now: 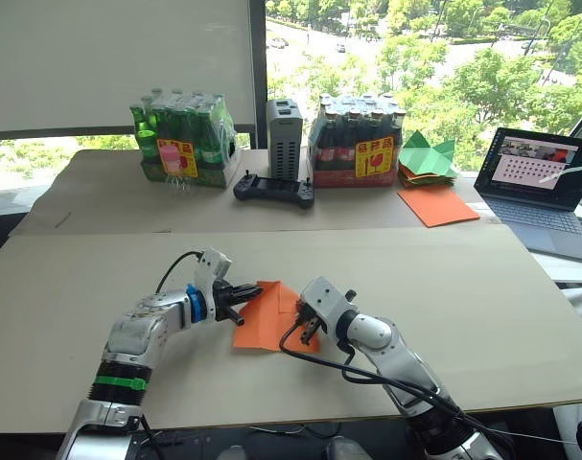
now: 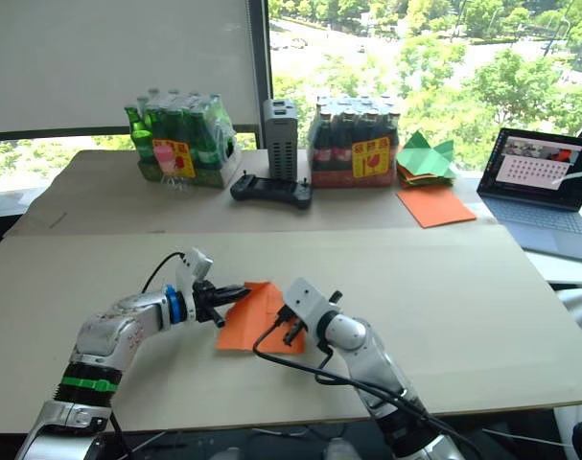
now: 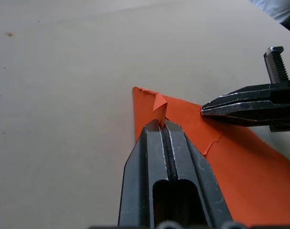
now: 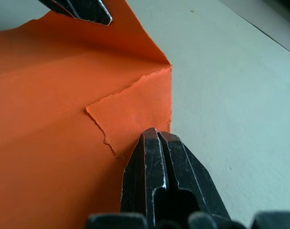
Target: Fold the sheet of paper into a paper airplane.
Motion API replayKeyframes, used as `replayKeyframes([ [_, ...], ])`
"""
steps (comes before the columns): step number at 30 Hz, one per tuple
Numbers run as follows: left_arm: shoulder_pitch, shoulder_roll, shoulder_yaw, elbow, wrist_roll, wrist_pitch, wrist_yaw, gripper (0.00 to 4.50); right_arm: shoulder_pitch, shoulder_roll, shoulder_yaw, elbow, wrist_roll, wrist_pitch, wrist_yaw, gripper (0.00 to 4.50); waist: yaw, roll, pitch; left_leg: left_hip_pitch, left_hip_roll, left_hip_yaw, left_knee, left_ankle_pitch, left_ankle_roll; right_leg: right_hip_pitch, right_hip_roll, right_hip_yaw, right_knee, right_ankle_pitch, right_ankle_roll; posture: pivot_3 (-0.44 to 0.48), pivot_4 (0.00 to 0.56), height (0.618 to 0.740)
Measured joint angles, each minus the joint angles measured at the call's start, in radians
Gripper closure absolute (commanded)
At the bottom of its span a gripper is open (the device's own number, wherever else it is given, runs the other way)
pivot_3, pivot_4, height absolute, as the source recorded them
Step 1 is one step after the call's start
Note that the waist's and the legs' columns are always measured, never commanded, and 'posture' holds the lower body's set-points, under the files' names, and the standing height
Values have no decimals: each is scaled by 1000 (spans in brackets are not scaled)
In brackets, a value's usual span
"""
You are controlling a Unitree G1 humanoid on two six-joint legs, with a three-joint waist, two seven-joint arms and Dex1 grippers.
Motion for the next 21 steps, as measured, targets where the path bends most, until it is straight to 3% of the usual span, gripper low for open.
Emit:
replayKeyframes([
  [11,-6,28,-110,-3,186,-223,-1,4492,0,1,1,0,-1,0,0,4500,1,0,0,0,0,0,0,0,0,0,0,0,0,0,0,0,150,740],
  [21,-11,75,-257,6,434,-433,35,4492,0,41,-14,10,7,13,-13,4500,-2,0,0,1,0,0,0,0,0,0,0,0,0,0,0,0,150,740],
])
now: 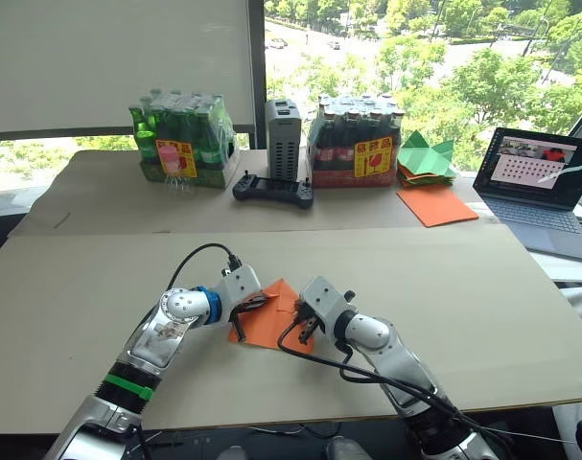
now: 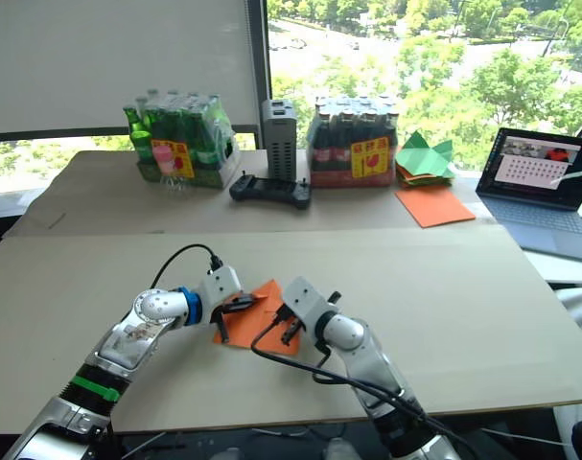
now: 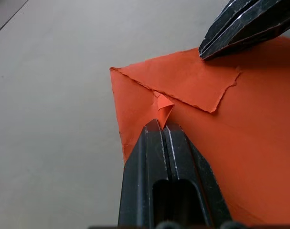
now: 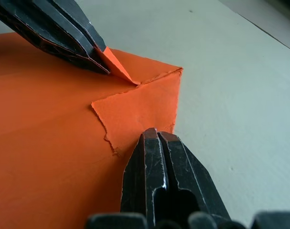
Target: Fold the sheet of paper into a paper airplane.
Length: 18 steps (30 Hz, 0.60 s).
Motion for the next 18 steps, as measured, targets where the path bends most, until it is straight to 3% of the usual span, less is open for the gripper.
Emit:
replayKeyframes([
  [8,0,4,-20,33,87,-117,30,4492,0,61,-39,20,42,-3,-15,4500,2,0,0,0,0,0,0,0,0,0,0,0,0,0,0,0,150,740],
  [18,-11,0,-21,73,105,-160,47,4492,-39,142,-111,53,114,-112,-54,4500,2,0,0,1,0,0,0,0,0,0,0,0,1,-2,4,0,150,740],
])
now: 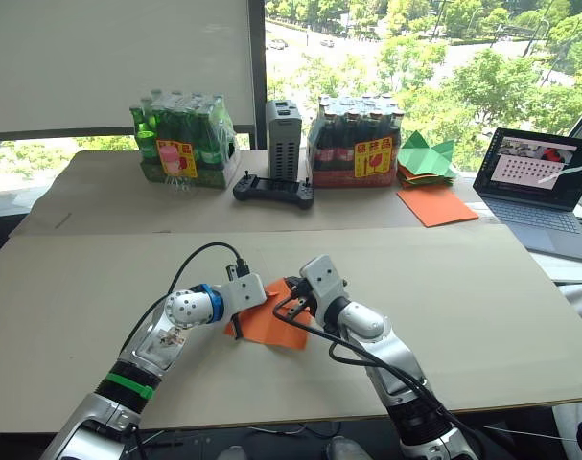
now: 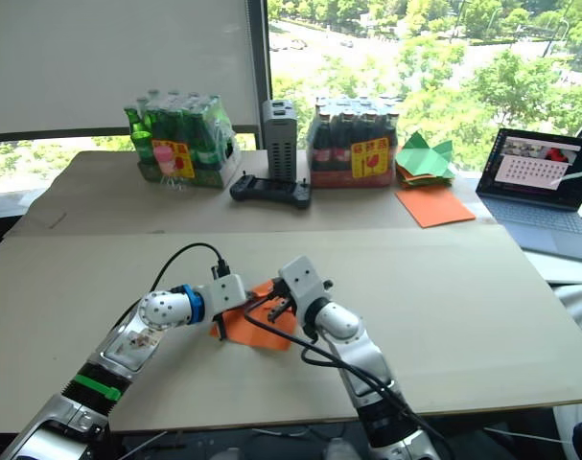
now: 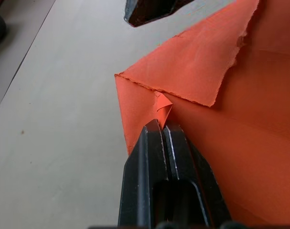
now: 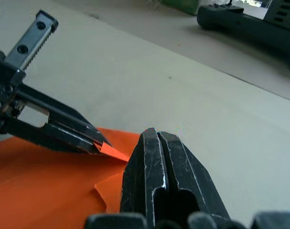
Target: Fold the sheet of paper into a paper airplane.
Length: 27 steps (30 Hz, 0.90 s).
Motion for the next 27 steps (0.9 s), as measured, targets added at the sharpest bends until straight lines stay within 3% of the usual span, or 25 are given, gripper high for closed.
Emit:
replayKeyframes([
  [10,-4,-3,1,10,1,-1,5,4492,-45,40,1,195,18,-68,8,4500,-1,0,0,1,0,0,0,0,0,0,0,0,1,1,-2,0,150,740],
  [27,-4,-6,5,16,2,-1,8,4492,-127,84,29,369,-5,-151,-9,4500,-3,1,0,2,0,0,0,0,0,1,0,0,2,2,-4,0,150,740],
])
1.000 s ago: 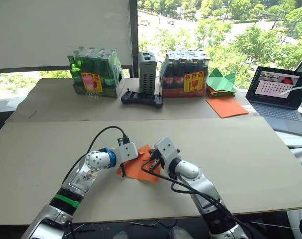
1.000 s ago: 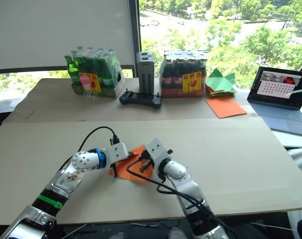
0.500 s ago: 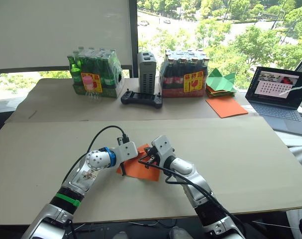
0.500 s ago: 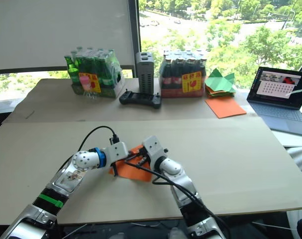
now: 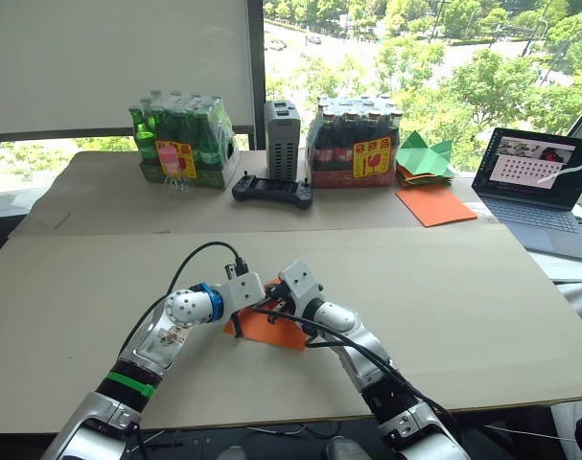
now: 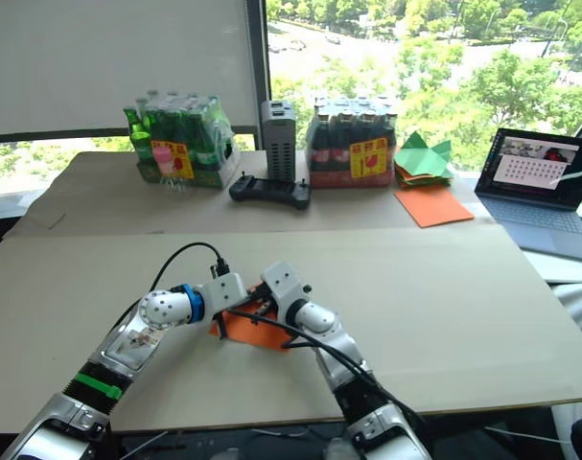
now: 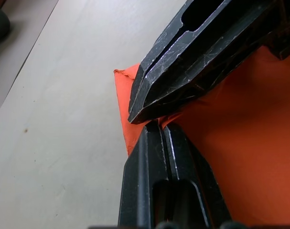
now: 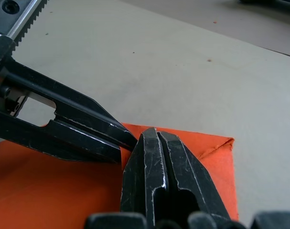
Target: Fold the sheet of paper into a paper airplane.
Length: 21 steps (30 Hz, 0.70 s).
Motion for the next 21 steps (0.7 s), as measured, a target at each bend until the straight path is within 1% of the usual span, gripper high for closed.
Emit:
replayKeyframes([
  [6,3,0,4,0,0,1,1,4492,-15,-5,4,25,-17,3,-21,4500,-3,0,0,1,0,0,0,0,0,0,0,0,1,0,0,0,150,740],
  [10,9,0,31,-4,-24,12,-8,3360,-16,-5,8,28,-19,7,-21,4500,-8,0,0,1,1,0,0,0,0,0,1,0,1,0,0,0,150,740],
  [15,30,12,97,-25,-85,66,-51,1622,-15,-4,14,24,-20,10,-20,4500,-16,0,0,1,1,0,-1,0,0,0,0,0,0,0,0,0,150,740],
  [18,46,13,148,-33,-157,134,-91,629,-12,-5,14,20,-21,11,-21,4500,-18,0,0,1,1,0,-1,0,0,0,0,0,0,0,0,0,150,740],
  [21,58,16,202,-37,-253,229,-137,629,-9,-6,15,13,-27,12,-21,4500,-18,0,0,0,1,0,-1,0,0,0,0,0,-1,0,0,0,150,740],
])
